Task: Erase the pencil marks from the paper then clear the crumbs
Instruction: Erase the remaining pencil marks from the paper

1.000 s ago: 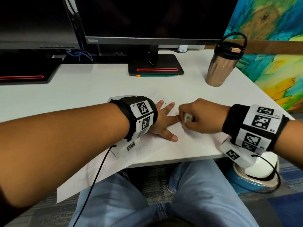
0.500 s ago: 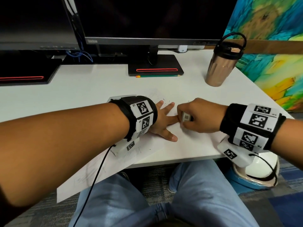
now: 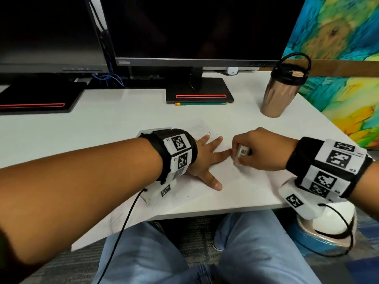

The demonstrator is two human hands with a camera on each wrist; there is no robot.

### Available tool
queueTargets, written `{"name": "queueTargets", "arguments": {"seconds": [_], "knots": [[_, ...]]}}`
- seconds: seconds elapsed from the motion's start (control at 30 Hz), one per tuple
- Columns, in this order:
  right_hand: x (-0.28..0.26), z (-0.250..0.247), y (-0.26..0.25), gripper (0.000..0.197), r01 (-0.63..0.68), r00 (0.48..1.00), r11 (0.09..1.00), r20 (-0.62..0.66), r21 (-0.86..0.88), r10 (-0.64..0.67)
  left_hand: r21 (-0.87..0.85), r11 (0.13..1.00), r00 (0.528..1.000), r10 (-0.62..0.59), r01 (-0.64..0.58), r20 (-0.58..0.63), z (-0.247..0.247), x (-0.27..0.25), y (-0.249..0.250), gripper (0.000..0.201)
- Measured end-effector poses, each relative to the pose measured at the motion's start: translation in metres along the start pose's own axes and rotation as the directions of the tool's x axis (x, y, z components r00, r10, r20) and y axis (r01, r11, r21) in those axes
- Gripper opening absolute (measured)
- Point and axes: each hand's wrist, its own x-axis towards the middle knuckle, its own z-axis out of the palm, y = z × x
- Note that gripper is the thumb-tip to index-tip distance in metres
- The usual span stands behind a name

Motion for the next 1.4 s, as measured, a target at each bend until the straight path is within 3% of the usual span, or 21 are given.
{"name": "queueTargets", "arguments": {"seconds": [0.13,0.2,0.33,0.47,0.63,0.7,0.8,0.93,1.07,1.1,1.2,1.33,1.4], "knots": [[0.01,-0.018,0.006,0.009,0.036,0.991,0.999,-0.131,0.032,-0.032,-0.178,0.982,0.986,-0.088,0.062,-0.141,-0.004,-0.013,-0.02,0.116],[0.02,-0.025,0.004,0.009,0.058,0.986,0.998,-0.158,-0.016,-0.06,-0.185,0.975,0.979,-0.151,0.125,-0.135,-0.007,-0.021,-0.034,0.117],[0.049,-0.031,-0.016,0.009,0.119,0.989,0.99,-0.085,-0.072,-0.125,-0.147,0.967,0.97,-0.225,0.21,-0.092,0.001,-0.021,-0.057,0.123],[0.081,-0.024,-0.036,0.01,0.161,0.987,0.986,0.016,-0.043,-0.16,-0.167,0.966,0.973,-0.214,0.199,-0.08,0.001,-0.007,-0.06,0.126],[0.094,-0.007,-0.035,0.013,0.092,0.995,0.991,0.039,-0.096,-0.088,-0.143,0.963,0.97,-0.239,0.23,-0.051,0.012,0.009,-0.055,0.131],[0.092,0.003,-0.036,0.005,0.126,0.991,0.991,0.048,-0.034,-0.124,-0.145,0.962,0.97,-0.241,0.232,-0.043,0.014,0.009,-0.056,0.13],[0.087,0.008,-0.041,0.024,0.179,0.975,0.978,0.117,0.106,-0.191,-0.139,0.966,0.974,-0.223,0.217,-0.034,0.012,0.006,-0.056,0.119],[0.096,0.003,-0.038,0.008,0.126,0.992,0.99,0.017,0.061,-0.127,-0.151,0.959,0.965,-0.253,0.241,-0.064,0.01,0.005,-0.052,0.129],[0.096,0.006,-0.048,0.014,0.19,0.976,0.98,0.097,0.062,-0.196,-0.141,0.958,0.965,-0.258,0.25,-0.046,0.009,0.004,-0.052,0.123],[0.098,0.003,-0.047,0.019,0.171,0.98,0.982,0.092,0.076,-0.178,-0.141,0.957,0.964,-0.262,0.253,-0.048,0.01,0.005,-0.052,0.125],[0.105,-0.003,-0.046,0.008,0.109,0.993,0.994,0.053,0.011,-0.11,-0.144,0.952,0.958,-0.282,0.271,-0.06,0.011,0.006,-0.053,0.133],[0.102,0.001,-0.053,0.02,0.168,0.967,0.982,0.179,0.092,-0.182,-0.123,0.96,0.967,-0.255,0.251,-0.016,0.008,0.004,-0.053,0.115],[0.106,-0.004,-0.049,0.014,0.126,0.984,0.991,0.117,0.047,-0.13,-0.142,0.954,0.962,-0.272,0.264,-0.04,0.011,0.007,-0.054,0.129]]}}
